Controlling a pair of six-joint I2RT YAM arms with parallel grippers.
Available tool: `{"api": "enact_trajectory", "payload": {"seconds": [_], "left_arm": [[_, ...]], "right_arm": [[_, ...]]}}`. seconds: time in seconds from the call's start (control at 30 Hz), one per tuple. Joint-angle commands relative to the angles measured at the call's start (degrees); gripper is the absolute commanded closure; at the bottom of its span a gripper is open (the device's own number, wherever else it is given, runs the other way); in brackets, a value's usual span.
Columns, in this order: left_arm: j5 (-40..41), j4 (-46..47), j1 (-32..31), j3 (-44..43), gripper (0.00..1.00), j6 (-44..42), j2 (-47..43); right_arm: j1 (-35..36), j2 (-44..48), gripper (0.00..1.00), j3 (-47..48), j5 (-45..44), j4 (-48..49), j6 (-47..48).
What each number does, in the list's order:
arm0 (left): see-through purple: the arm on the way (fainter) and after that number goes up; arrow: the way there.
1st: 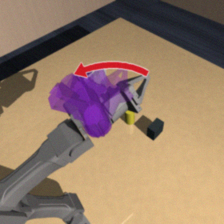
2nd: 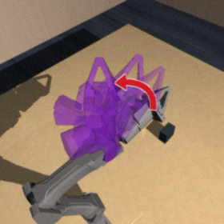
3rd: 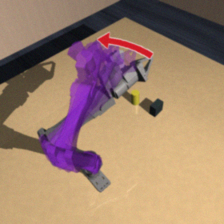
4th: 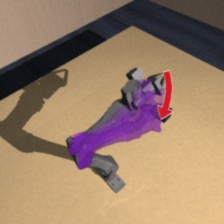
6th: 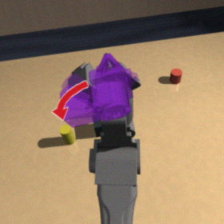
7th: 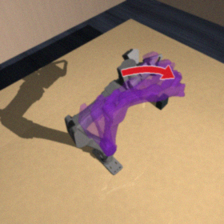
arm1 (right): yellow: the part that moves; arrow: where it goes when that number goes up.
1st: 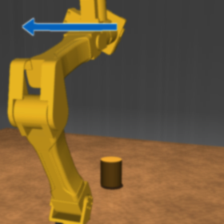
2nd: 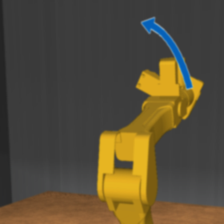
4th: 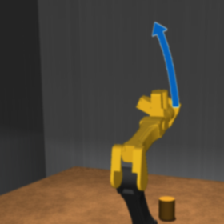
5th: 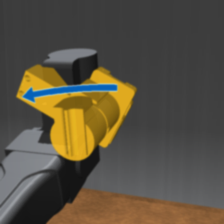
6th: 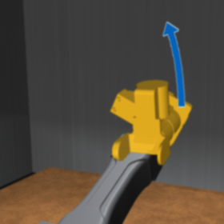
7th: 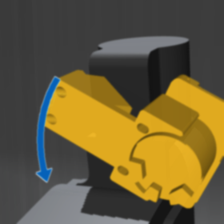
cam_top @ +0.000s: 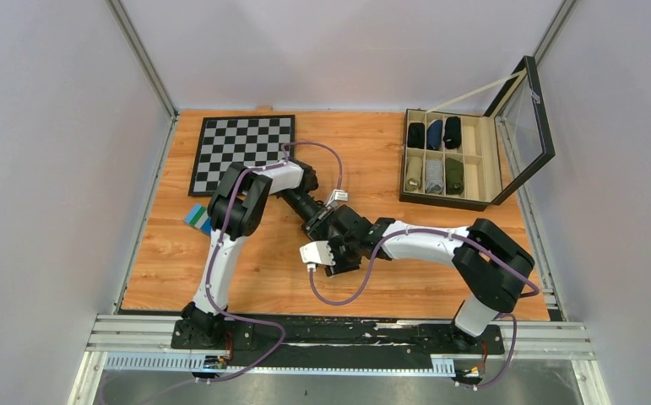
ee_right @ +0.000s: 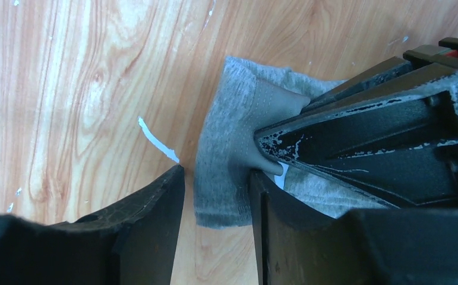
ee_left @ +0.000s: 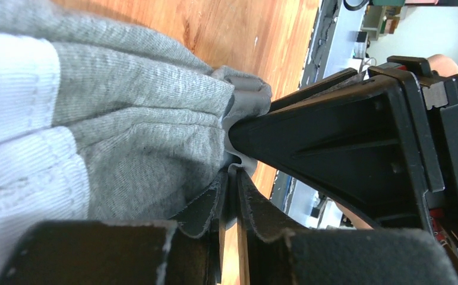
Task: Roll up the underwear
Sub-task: Roll the underwear to the center of the board.
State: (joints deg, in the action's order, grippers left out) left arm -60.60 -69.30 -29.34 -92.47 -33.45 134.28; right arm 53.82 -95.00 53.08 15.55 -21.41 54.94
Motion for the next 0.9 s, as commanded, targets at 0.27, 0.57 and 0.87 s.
{"api": "enact_trajectory", "payload": {"seconds": [0.27, 0.57, 0.87], "left_arm": [[6.2, 4.1, 9.2, 6.4, 0.67, 5.0, -11.8], [16.8, 20.2, 15.9, 22.0, 0.65, 6.6, -41.1], [27.9, 46.3, 7.5, 56.3, 0.51, -17.3, -89.6]], "right_arm": [[0.3, -7.6, 0.66, 1.0, -1.4, -2.2, 1.4], [-6.1, -14.4, 0.89, 14.3, 10.5, -19.3, -1.1], [-16.5, -24.6, 0.92, 27.9, 33.3, -36.4, -7.1]]}}
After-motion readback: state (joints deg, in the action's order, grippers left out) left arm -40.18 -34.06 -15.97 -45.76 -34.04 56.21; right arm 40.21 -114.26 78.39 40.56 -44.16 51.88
